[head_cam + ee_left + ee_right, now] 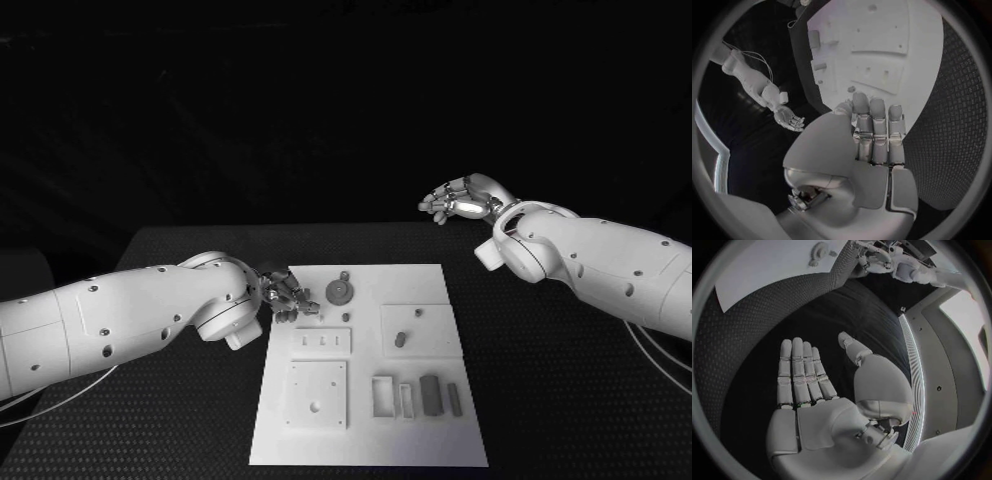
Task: Assemble the parts on the task board
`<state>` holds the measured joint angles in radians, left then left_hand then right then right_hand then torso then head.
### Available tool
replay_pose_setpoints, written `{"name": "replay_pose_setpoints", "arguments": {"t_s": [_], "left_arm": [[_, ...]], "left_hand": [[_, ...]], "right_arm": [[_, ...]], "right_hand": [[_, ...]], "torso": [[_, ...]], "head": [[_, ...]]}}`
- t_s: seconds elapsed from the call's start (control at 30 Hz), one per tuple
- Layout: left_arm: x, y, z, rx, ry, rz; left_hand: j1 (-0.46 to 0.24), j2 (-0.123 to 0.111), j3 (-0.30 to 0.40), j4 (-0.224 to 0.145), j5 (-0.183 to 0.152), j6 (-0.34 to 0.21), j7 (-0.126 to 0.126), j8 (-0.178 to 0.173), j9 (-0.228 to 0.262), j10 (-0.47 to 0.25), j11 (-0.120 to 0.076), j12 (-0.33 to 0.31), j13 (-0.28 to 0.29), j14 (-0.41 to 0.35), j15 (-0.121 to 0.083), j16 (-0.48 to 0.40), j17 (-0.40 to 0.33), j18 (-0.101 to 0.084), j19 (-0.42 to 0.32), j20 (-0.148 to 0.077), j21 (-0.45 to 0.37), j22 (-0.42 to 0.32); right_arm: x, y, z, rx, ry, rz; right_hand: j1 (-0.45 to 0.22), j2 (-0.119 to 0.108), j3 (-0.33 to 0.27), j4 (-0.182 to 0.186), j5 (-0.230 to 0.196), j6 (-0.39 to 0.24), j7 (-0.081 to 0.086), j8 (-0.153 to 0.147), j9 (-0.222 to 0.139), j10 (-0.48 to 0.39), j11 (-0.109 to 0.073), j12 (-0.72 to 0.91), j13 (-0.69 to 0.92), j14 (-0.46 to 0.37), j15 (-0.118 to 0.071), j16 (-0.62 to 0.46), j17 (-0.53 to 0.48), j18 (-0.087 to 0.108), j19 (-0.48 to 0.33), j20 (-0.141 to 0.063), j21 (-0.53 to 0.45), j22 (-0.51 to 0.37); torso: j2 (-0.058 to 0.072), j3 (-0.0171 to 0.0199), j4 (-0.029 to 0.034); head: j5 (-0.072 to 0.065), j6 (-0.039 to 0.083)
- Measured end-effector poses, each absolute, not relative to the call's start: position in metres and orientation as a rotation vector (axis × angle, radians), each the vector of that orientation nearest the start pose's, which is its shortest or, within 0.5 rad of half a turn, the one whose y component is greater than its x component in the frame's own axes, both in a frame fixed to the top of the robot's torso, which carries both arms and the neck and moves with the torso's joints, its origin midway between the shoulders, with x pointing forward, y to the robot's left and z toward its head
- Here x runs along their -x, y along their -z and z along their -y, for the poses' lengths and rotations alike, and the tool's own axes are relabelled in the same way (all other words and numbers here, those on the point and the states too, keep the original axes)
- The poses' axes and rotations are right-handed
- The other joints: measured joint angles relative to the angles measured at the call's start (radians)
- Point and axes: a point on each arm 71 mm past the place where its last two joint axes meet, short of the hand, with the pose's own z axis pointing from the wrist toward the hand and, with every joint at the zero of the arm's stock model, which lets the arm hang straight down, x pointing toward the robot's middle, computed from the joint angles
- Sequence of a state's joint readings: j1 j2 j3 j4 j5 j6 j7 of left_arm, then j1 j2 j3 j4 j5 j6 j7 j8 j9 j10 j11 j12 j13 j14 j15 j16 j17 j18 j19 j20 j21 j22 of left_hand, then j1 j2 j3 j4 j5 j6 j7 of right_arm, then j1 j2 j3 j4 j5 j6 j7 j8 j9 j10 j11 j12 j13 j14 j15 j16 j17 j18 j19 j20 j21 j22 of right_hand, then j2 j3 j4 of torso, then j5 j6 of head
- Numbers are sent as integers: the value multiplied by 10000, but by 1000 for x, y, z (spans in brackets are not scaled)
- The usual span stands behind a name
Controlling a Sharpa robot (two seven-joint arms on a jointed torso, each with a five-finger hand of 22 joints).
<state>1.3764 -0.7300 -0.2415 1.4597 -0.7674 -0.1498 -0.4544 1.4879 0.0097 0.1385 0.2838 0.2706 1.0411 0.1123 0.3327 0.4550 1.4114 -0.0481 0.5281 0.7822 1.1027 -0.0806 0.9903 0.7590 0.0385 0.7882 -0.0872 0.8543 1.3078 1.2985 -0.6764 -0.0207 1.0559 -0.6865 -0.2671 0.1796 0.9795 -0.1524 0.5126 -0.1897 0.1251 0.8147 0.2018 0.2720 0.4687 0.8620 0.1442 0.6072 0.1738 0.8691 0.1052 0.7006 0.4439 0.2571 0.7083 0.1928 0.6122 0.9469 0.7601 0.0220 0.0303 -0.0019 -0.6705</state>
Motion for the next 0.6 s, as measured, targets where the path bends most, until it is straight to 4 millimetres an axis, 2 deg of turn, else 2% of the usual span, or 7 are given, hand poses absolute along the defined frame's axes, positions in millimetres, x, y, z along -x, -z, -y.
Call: {"name": "replay_pose_setpoints", "arguments": {"t_s": [0.13,0.2,0.3,0.43,0.6], "left_arm": [[-495,206,-186,4472,5302,-21692],[-494,206,-185,4336,5194,-21588],[-491,206,-182,4163,5114,-21504],[-489,206,-177,3992,5074,-21473],[-486,206,-171,3817,5050,-21524]], "left_hand": [[-165,-162,46,16,492,78,56,102,1,76,-76,321,118,147,-134,300,-73,0,79,-12,276,0],[-207,-204,63,23,698,82,55,105,2,114,-114,476,173,217,-180,448,-99,0,108,-37,402,-1],[-289,-285,64,22,927,179,-9,130,2,218,-218,746,287,337,-295,710,-109,-1,215,-72,602,-2],[-353,-348,105,36,1004,212,-36,192,2,256,-256,1026,381,374,-377,954,-165,-2,215,-72,805,-2],[-629,-282,114,28,1080,301,-116,256,2,362,-362,1379,496,482,-518,1290,-226,-1,323,-109,1071,-3]], "right_arm": [[-581,147,260,-5340,-9752,-15429],[-580,147,259,-5355,-9847,-15468],[-580,147,258,-5374,-9935,-15499],[-580,146,257,-5386,-10004,-15512],[-581,146,255,-5381,-10055,-15532]], "right_hand": [[-66,66,-50,-51,77,-96,-93,78,-77,489,110,-1373,-729,64,248,-1182,-381,-7,-201,112,-685,-376],[-66,66,-61,-62,117,-96,-93,89,-118,713,130,-1792,-922,121,304,-1494,-441,-9,-172,142,-859,-439],[-66,66,-78,-78,117,-96,-93,90,-139,764,147,-2017,-1000,170,285,-1632,-442,-12,-172,142,-896,-448],[-27,105,-89,-89,117,-96,-93,90,-164,835,147,-2134,-1024,171,286,-1737,-442,-14,-172,142,-954,-449],[-27,105,-116,-62,155,-95,-93,90,-186,871,183,-2237,-1036,171,285,-1826,-442,-16,-209,178,-1012,-449]], "torso": [[6,-6,-5],[6,-6,-6],[6,-6,-12],[1,-5,-19],[-7,-6,-26]], "head": [[3,-68],[11,-117],[10,-164],[-12,-235],[-19,-320]]}}
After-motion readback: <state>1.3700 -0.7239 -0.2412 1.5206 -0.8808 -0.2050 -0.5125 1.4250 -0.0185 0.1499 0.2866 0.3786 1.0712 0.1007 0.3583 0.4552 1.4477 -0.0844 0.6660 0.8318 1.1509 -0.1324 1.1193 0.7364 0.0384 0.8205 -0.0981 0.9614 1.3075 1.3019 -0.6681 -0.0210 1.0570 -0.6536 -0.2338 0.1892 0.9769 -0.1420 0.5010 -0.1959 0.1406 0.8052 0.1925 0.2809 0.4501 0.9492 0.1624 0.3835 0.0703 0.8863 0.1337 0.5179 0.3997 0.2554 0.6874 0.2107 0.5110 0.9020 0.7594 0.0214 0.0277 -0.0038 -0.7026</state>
